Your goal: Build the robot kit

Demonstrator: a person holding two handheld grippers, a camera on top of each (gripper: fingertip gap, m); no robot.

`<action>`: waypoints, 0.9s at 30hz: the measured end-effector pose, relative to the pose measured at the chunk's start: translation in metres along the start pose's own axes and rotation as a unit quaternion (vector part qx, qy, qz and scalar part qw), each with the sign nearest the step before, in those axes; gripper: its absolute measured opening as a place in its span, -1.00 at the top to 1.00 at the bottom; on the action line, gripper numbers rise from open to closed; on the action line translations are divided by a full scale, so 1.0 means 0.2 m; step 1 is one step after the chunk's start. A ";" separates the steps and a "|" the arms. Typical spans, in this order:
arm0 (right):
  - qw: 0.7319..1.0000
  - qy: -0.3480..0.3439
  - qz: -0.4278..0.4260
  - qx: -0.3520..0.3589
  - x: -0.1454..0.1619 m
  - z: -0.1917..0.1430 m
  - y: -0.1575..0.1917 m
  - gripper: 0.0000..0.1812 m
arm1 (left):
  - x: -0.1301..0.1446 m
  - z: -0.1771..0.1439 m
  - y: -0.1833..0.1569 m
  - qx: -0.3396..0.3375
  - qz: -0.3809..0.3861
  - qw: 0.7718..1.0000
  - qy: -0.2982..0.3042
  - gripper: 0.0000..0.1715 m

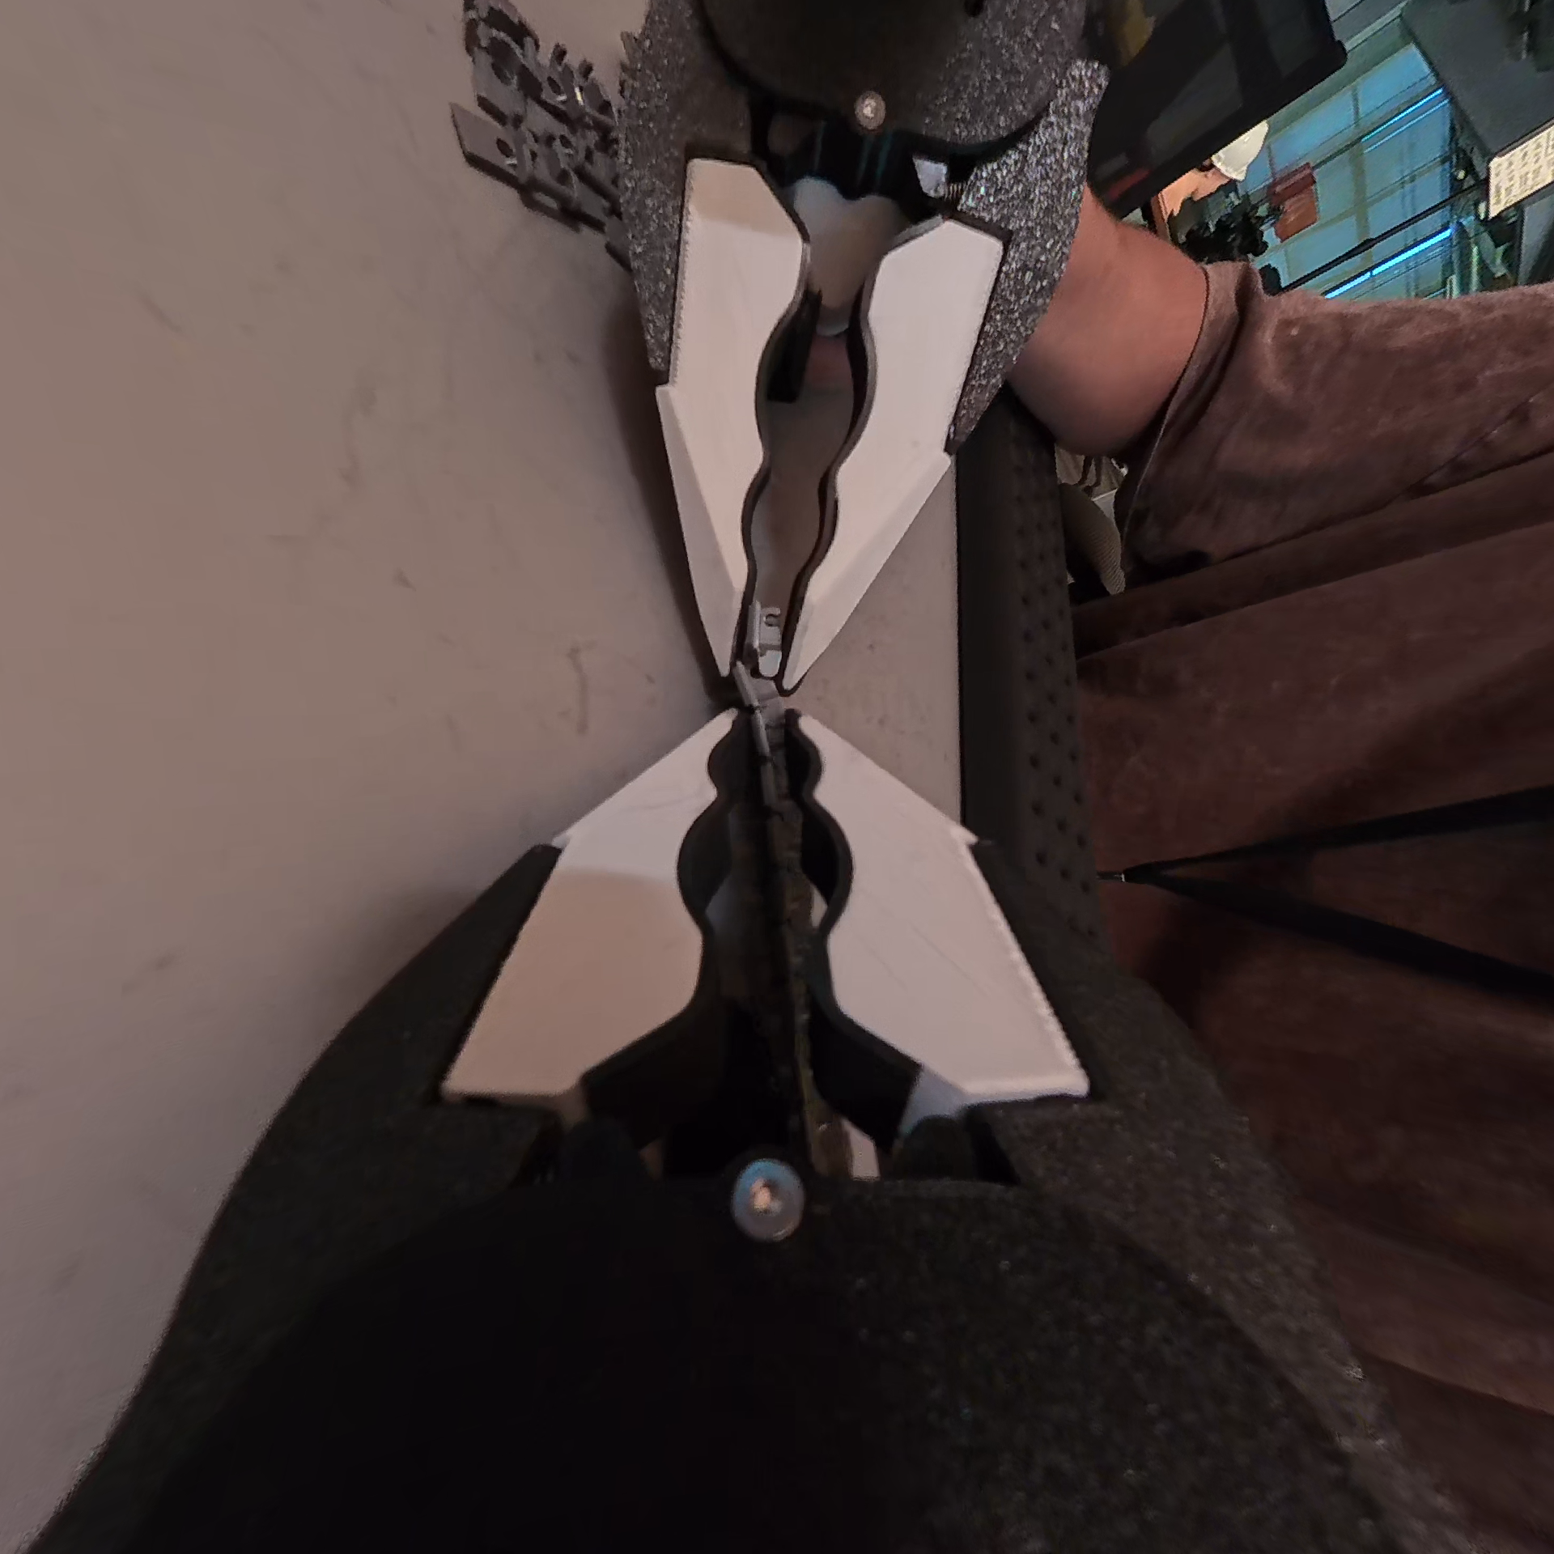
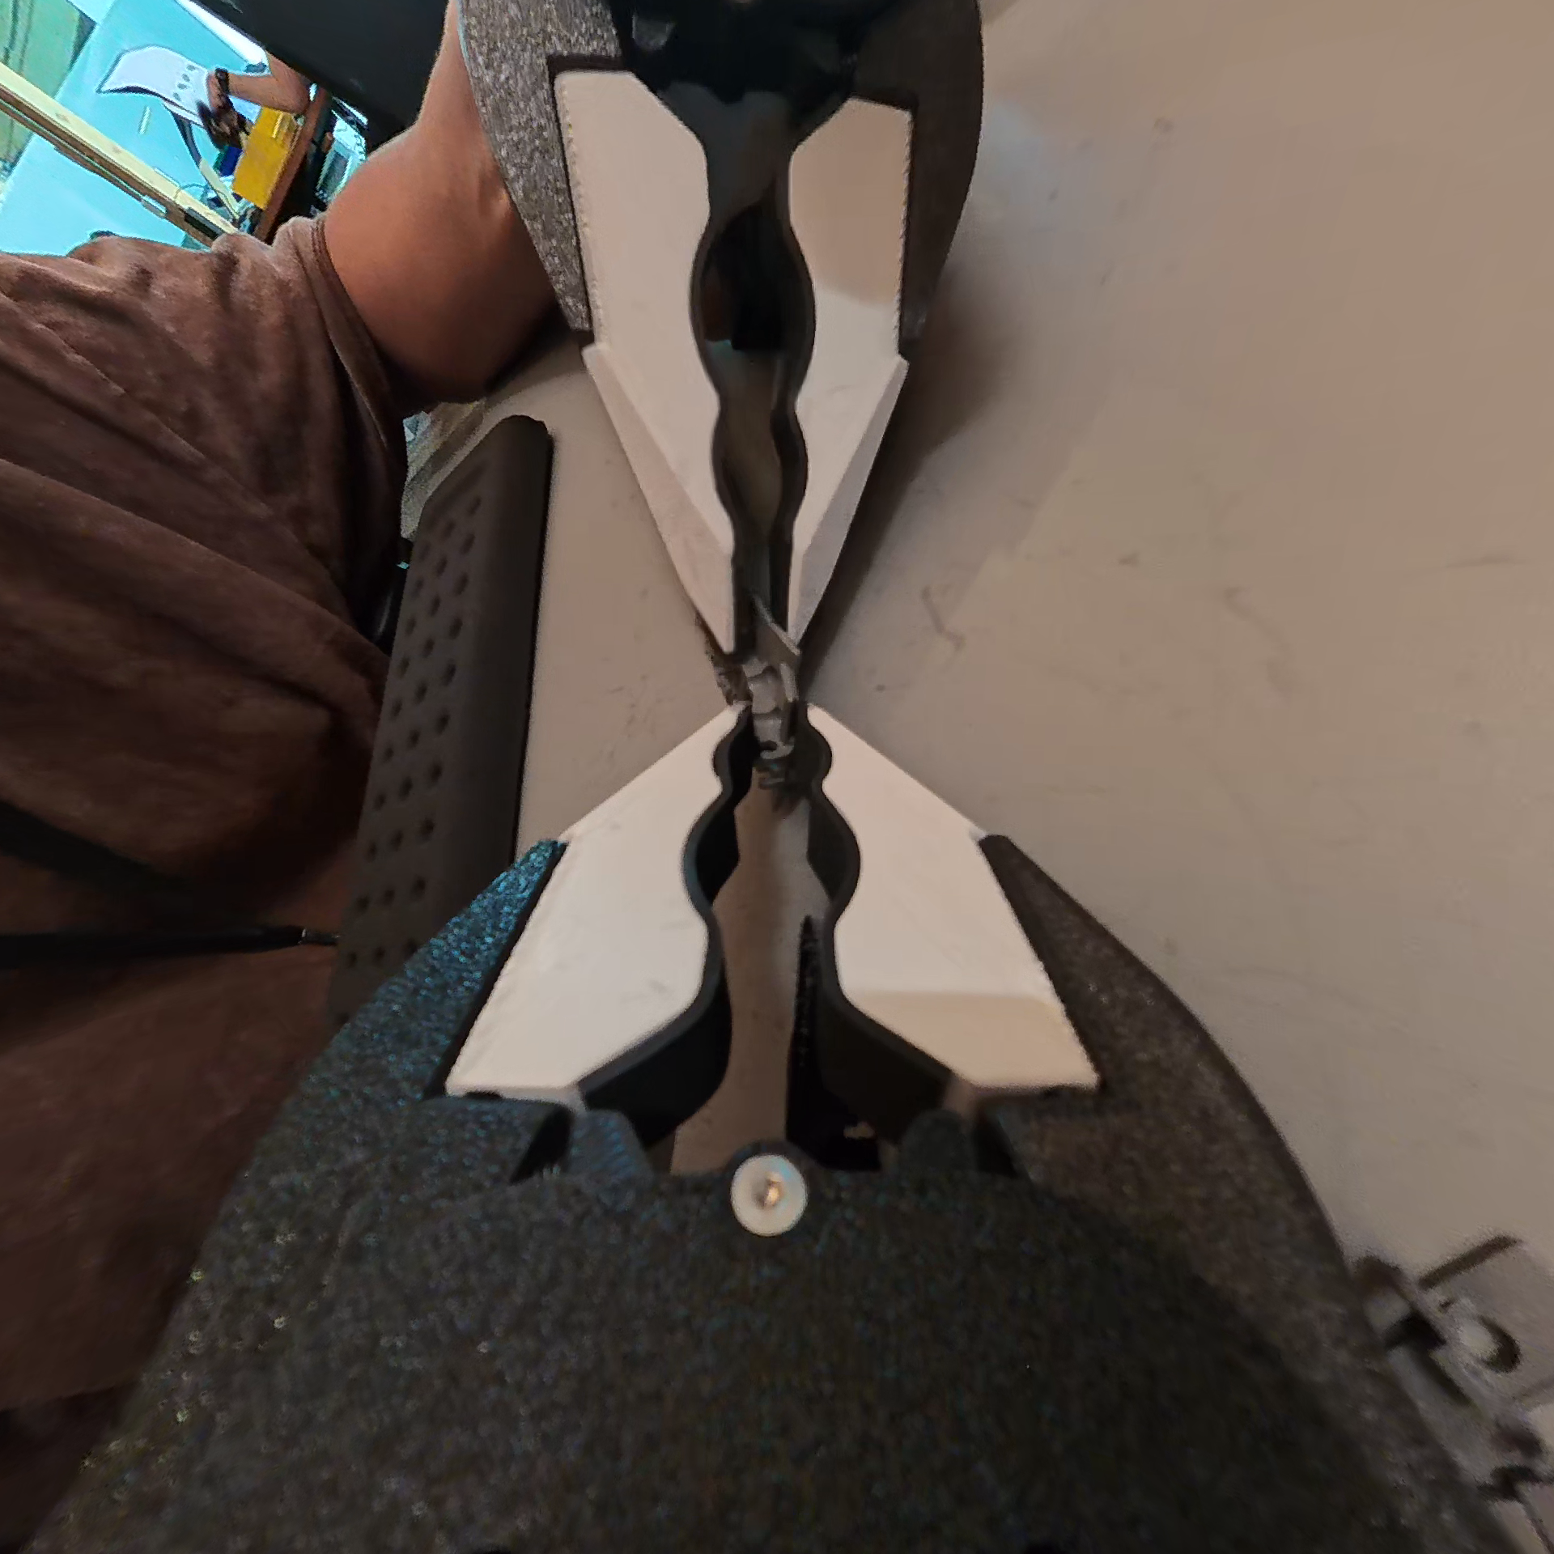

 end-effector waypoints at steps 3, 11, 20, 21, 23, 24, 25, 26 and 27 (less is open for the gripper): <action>1.000 -0.001 -0.003 0.001 0.00 0.00 0.00 0.90 | -0.02 0.01 0.00 0.006 -0.016 1.000 -0.017 0.84; 1.000 0.000 0.005 -0.004 0.00 0.00 0.00 0.90 | 0.00 0.04 0.01 -0.024 0.000 1.000 -0.007 0.91; 1.000 -0.001 0.016 -0.004 0.00 -0.01 -0.01 0.85 | 0.00 0.04 0.01 -0.028 0.010 1.000 -0.003 0.91; 1.000 -0.002 0.016 -0.005 0.00 -0.01 -0.01 0.85 | 0.00 0.04 0.01 -0.027 0.010 1.000 -0.004 0.91; 1.000 -0.004 0.019 -0.006 0.00 -0.02 -0.01 0.85 | 0.00 0.04 0.01 -0.027 0.011 1.000 -0.003 0.91; 1.000 -0.006 0.021 -0.007 0.00 -0.02 -0.01 0.85 | 0.00 0.04 0.01 -0.027 0.011 1.000 -0.003 0.91; 1.000 -0.008 0.022 -0.009 0.00 -0.02 -0.01 0.86 | 0.00 0.04 0.01 -0.027 0.011 1.000 -0.003 0.91; 1.000 -0.009 0.024 -0.011 0.00 -0.02 -0.01 0.87 | 0.00 0.04 0.01 -0.027 0.011 1.000 -0.003 0.91; 1.000 -0.009 0.026 -0.011 0.00 -0.03 -0.01 0.88 | 0.00 0.04 0.01 -0.027 0.011 1.000 -0.003 0.91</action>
Point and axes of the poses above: each gripper's, where its closed fingertips meet, z out along the fingers, x out of its underside, y = z × x across the jaws, the point moved 3 cm from there along -z, back along the fingers, and after that the axes turned 13 degrees about x, right-handed, at the moved point
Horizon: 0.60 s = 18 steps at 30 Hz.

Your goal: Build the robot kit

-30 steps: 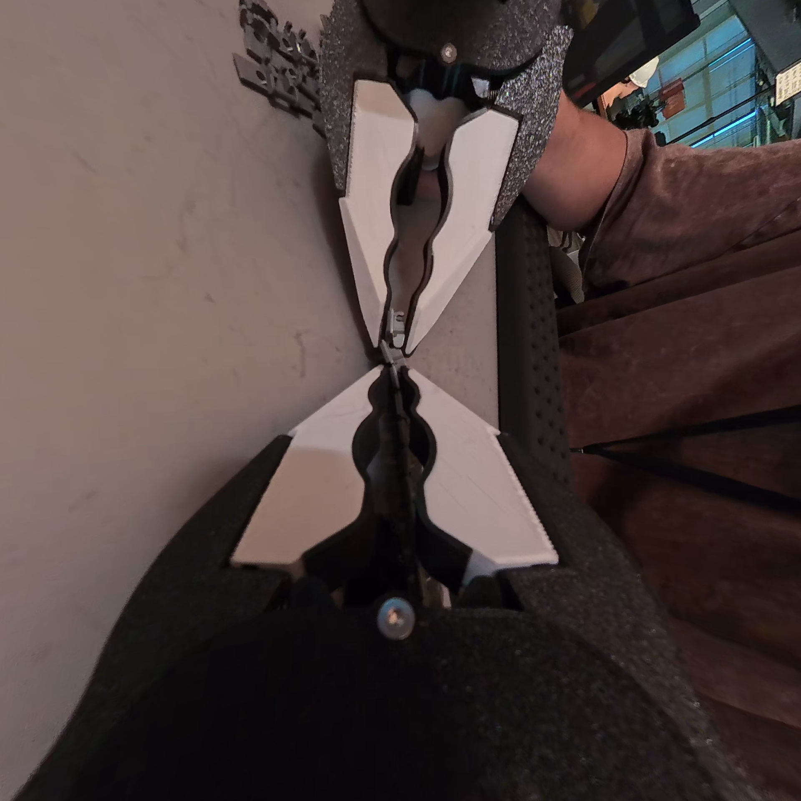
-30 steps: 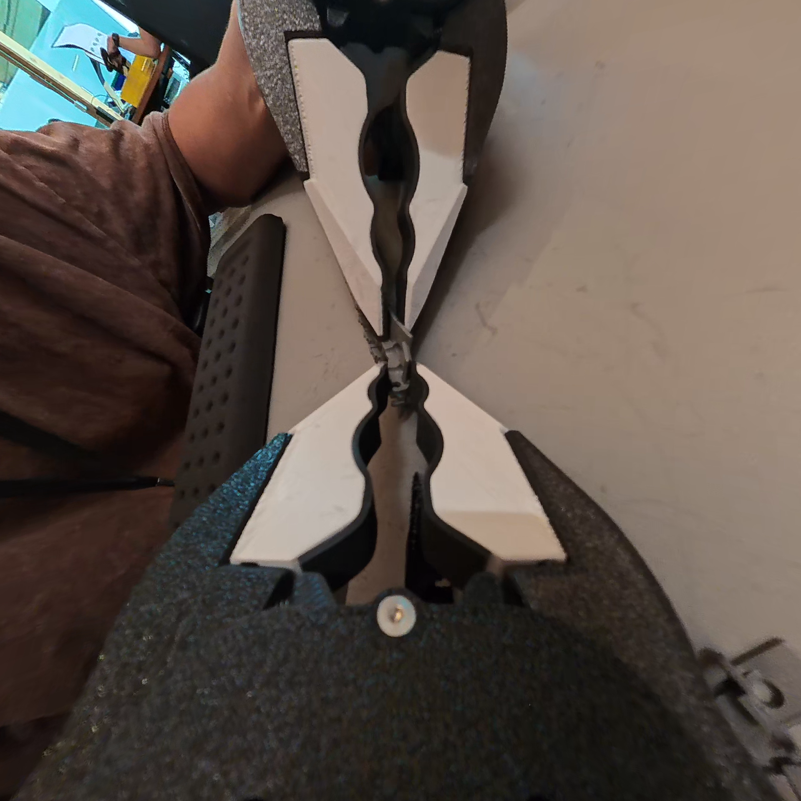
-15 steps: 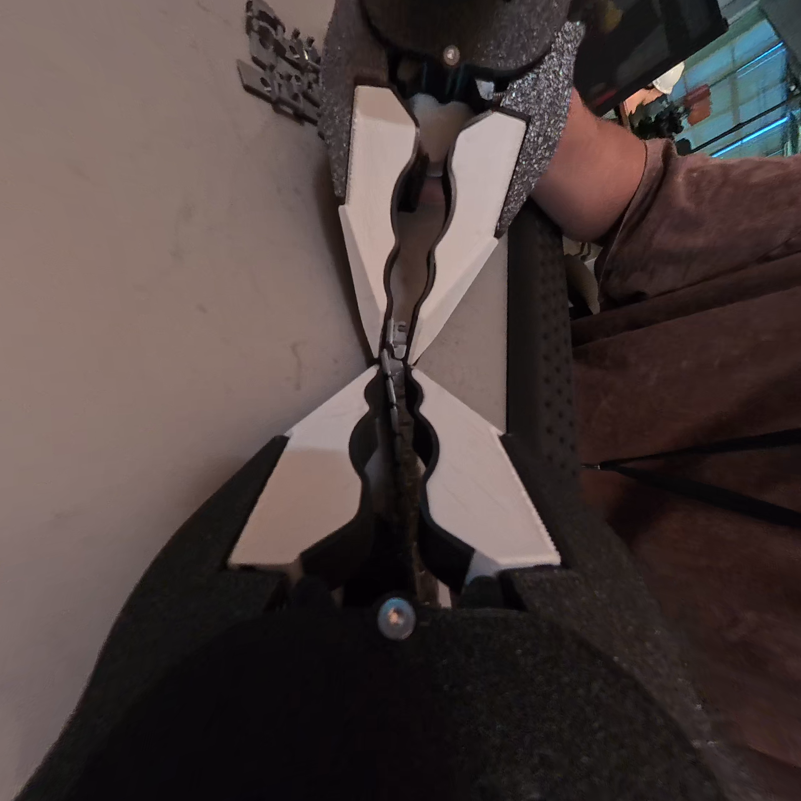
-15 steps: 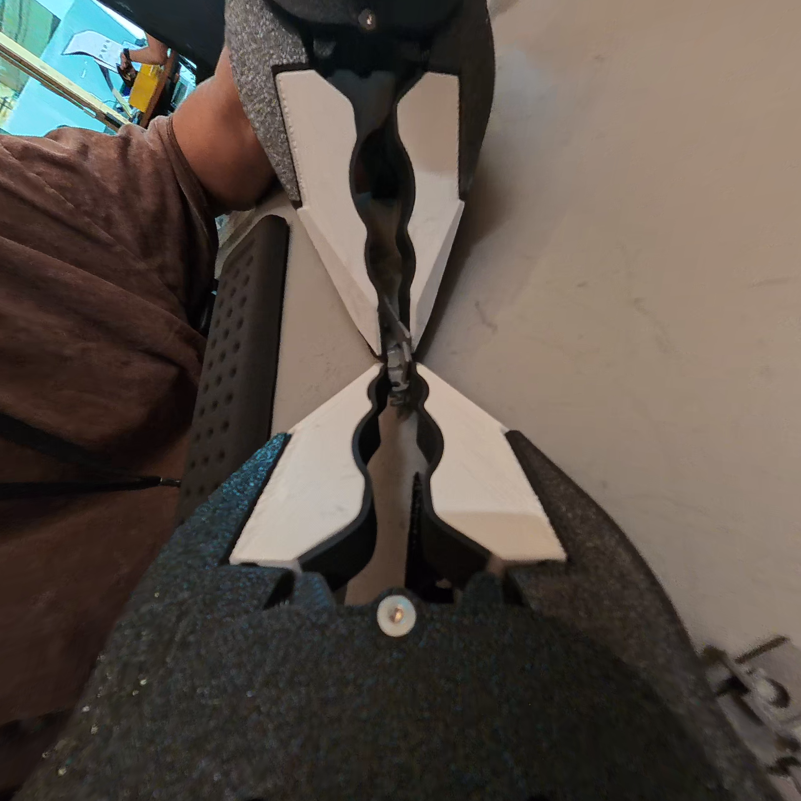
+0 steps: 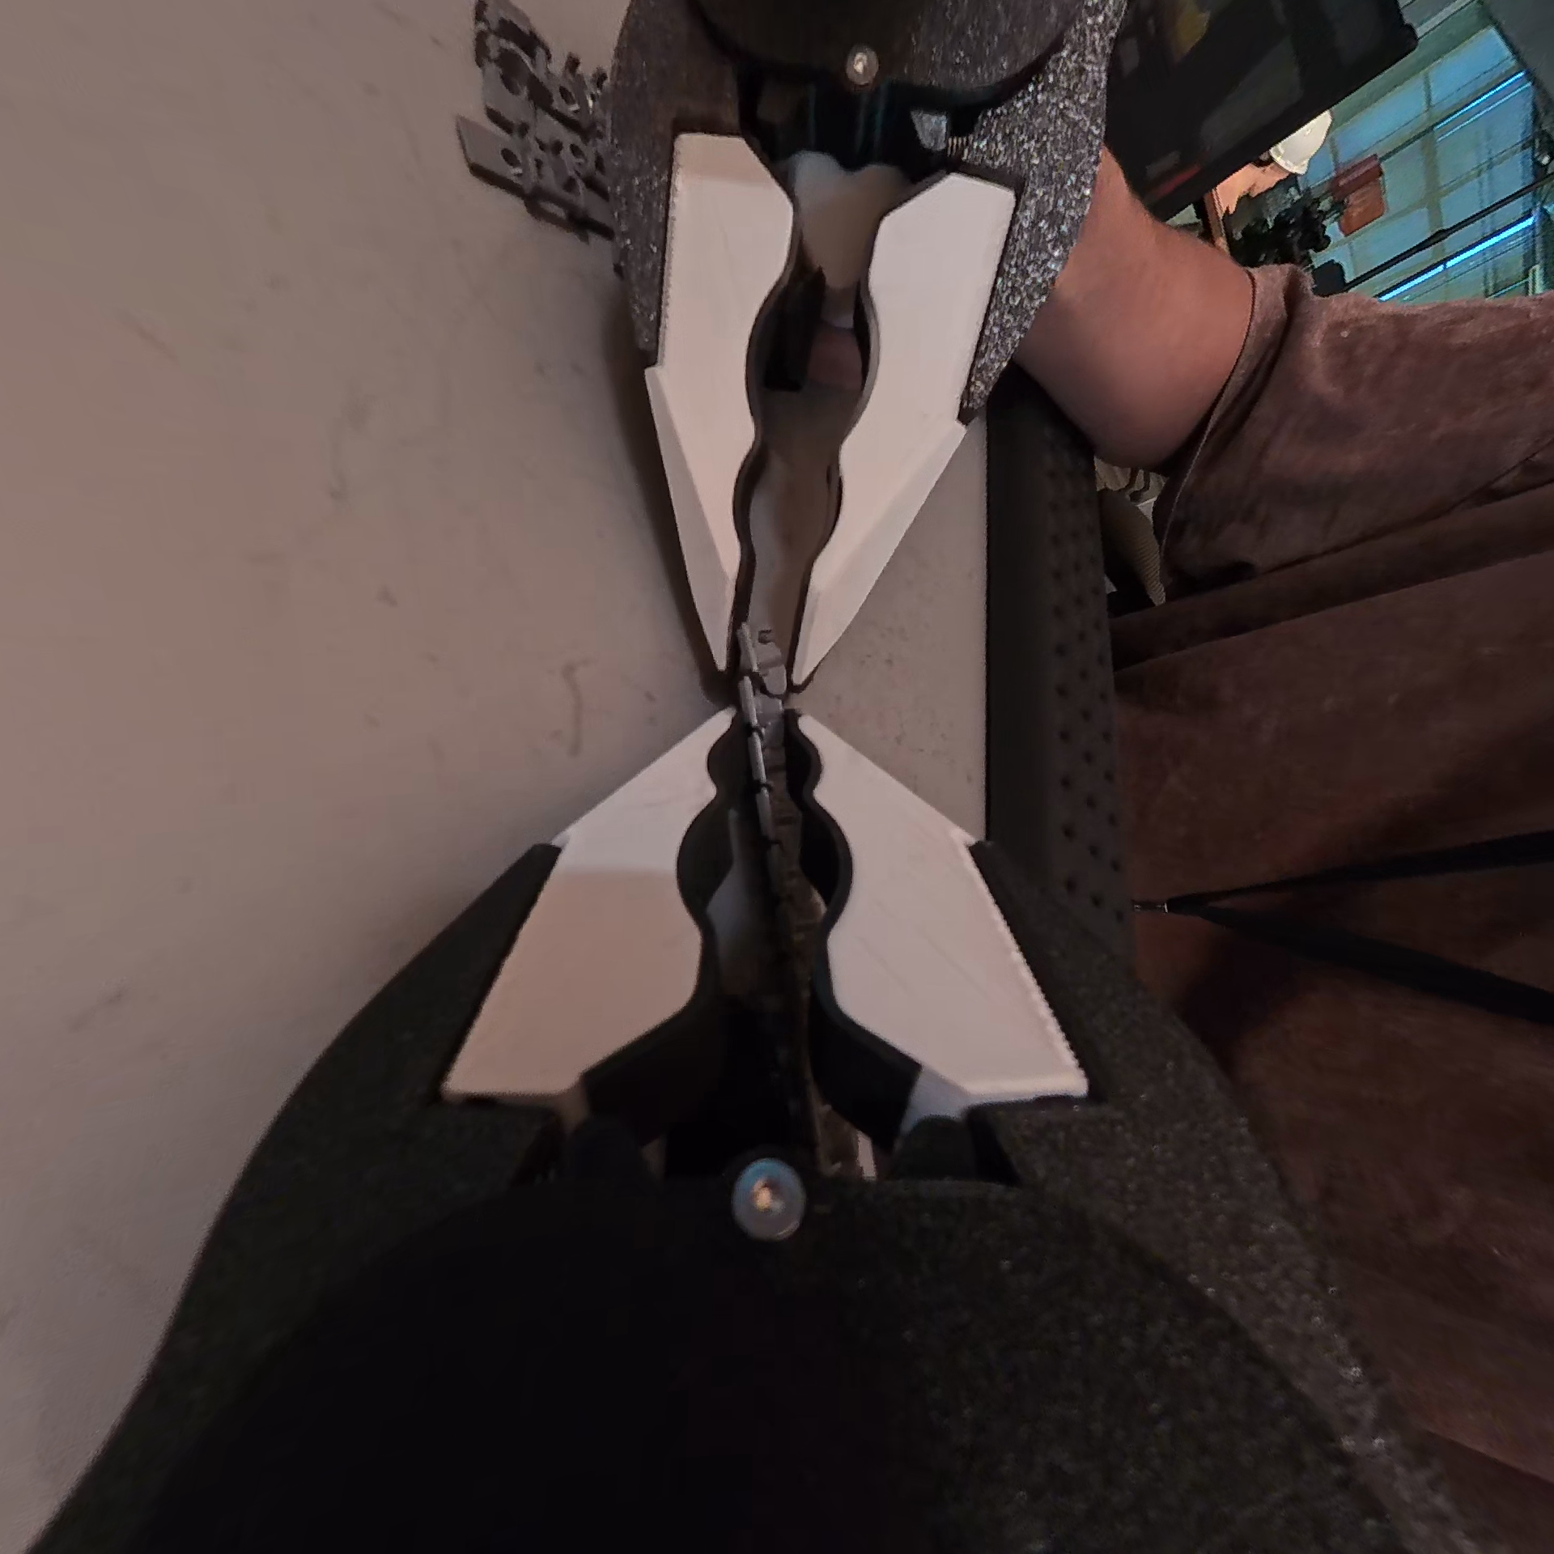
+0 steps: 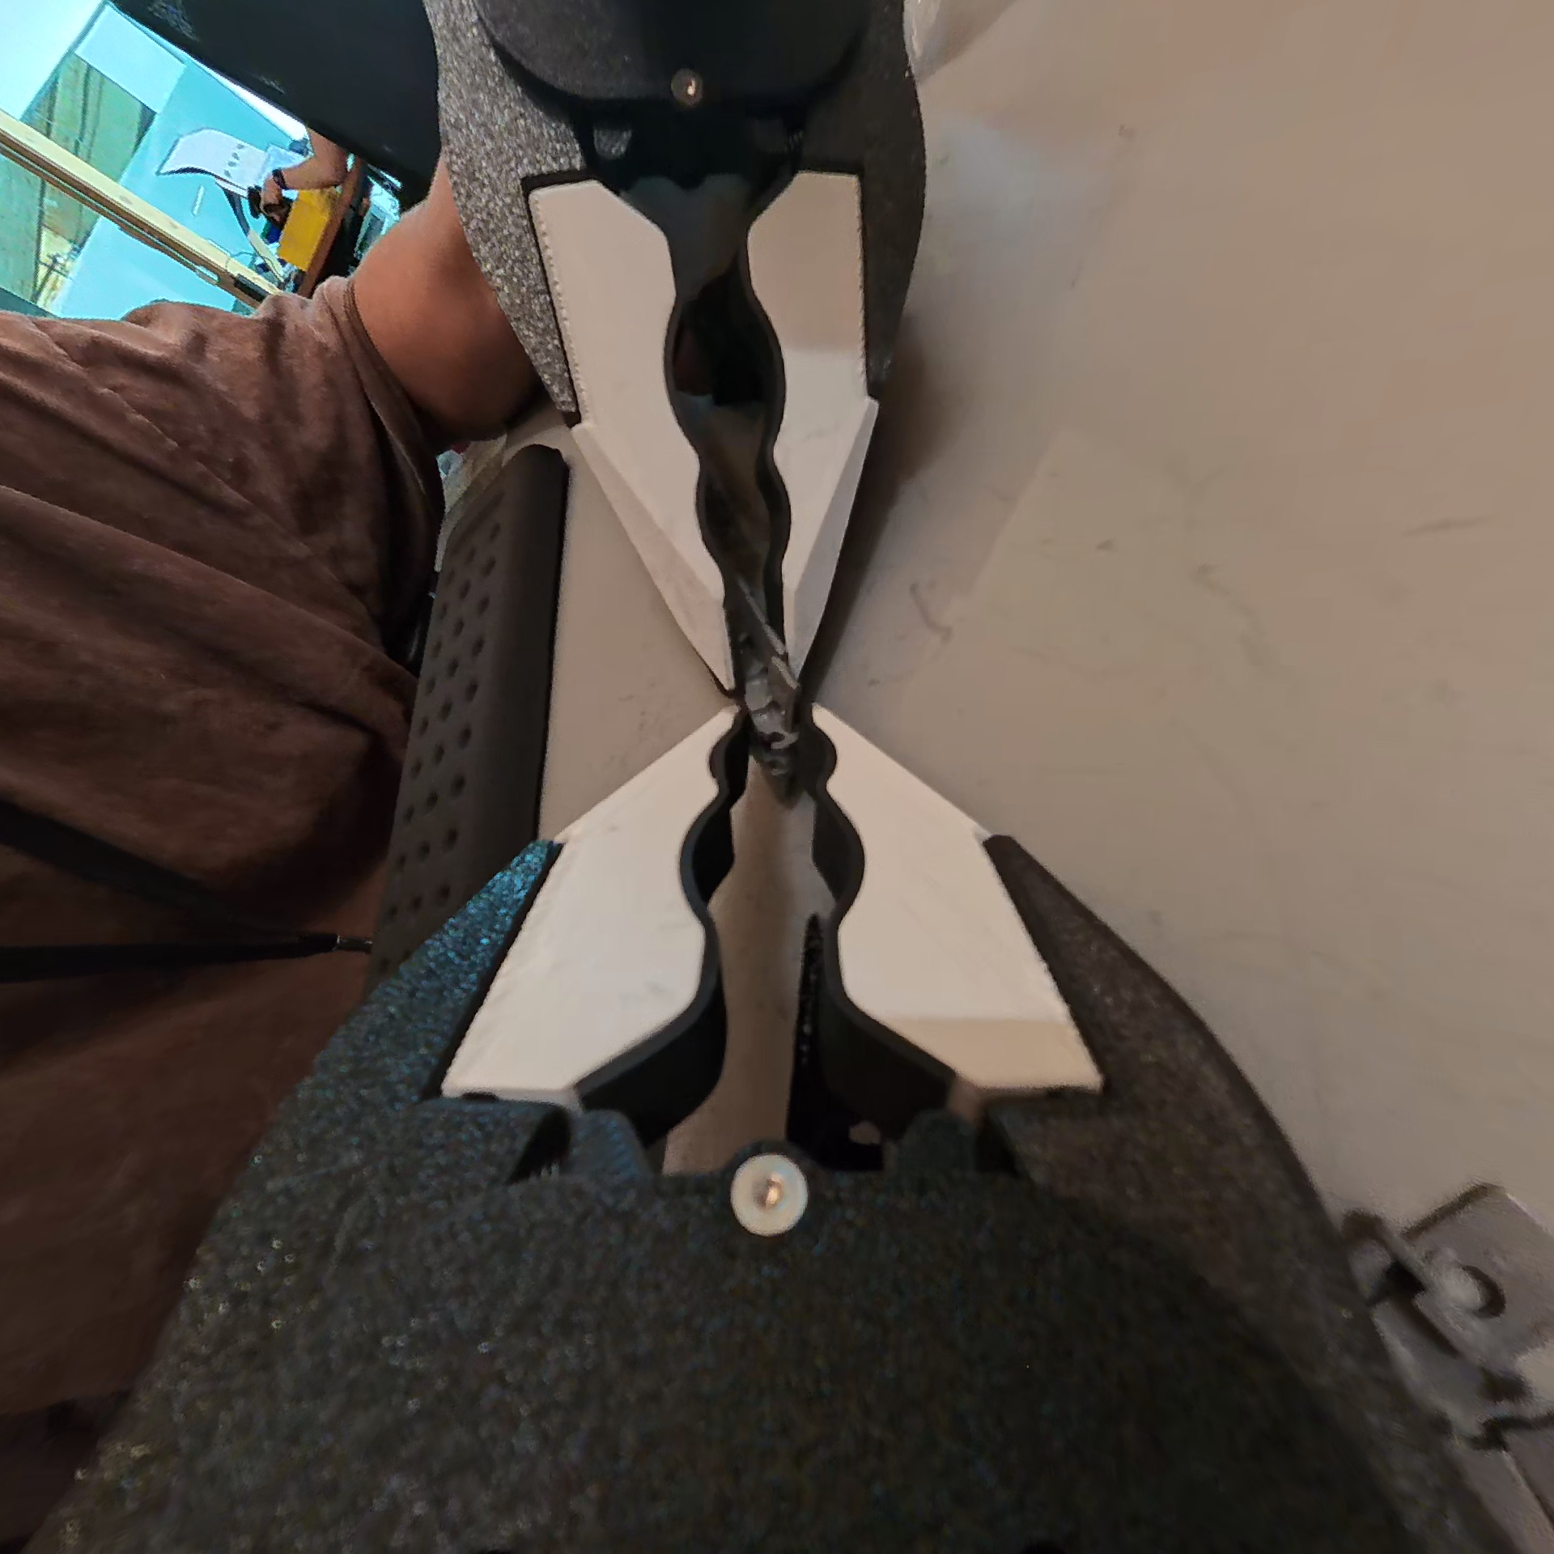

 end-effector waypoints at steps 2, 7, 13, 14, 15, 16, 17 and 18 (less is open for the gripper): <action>1.000 0.001 0.000 0.001 0.00 0.00 0.00 0.88 | 0.00 0.00 0.00 -0.002 0.003 1.000 0.000 0.91; 1.000 0.002 -0.004 0.006 0.00 0.00 0.00 0.89 | 0.00 0.00 0.00 -0.018 0.033 0.999 0.007 0.91; 1.000 0.012 0.001 0.007 0.01 0.01 -0.01 0.89 | 0.00 0.01 0.01 -0.029 0.046 0.998 0.019 0.90; 1.000 0.014 0.002 0.008 0.01 0.01 -0.01 0.89 | 0.00 0.01 0.01 -0.029 0.048 0.998 0.021 0.90; 1.000 0.016 0.008 0.007 0.01 0.01 -0.01 0.89 | 0.00 0.01 0.01 -0.030 0.046 0.998 0.023 0.90; 1.000 0.017 0.010 0.010 0.01 0.01 -0.01 0.89 | 0.00 0.01 0.01 -0.031 0.045 0.998 0.024 0.90; 1.000 0.018 0.012 0.010 0.01 0.01 -0.02 0.89 | 0.00 0.01 0.01 -0.032 0.046 0.998 0.024 0.90; 1.000 0.019 0.012 0.013 0.01 0.01 -0.02 0.89 | 0.00 0.01 0.02 -0.034 0.046 0.998 0.025 0.90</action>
Point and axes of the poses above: each gripper's, where its closed fingertips meet, z out along the fingers, x out of its underside, y = z × x across the jaws, the point moved 3 cm from there along -z, back along the fingers, and after that the axes turned 13 degrees about x, right-handed, at the moved point
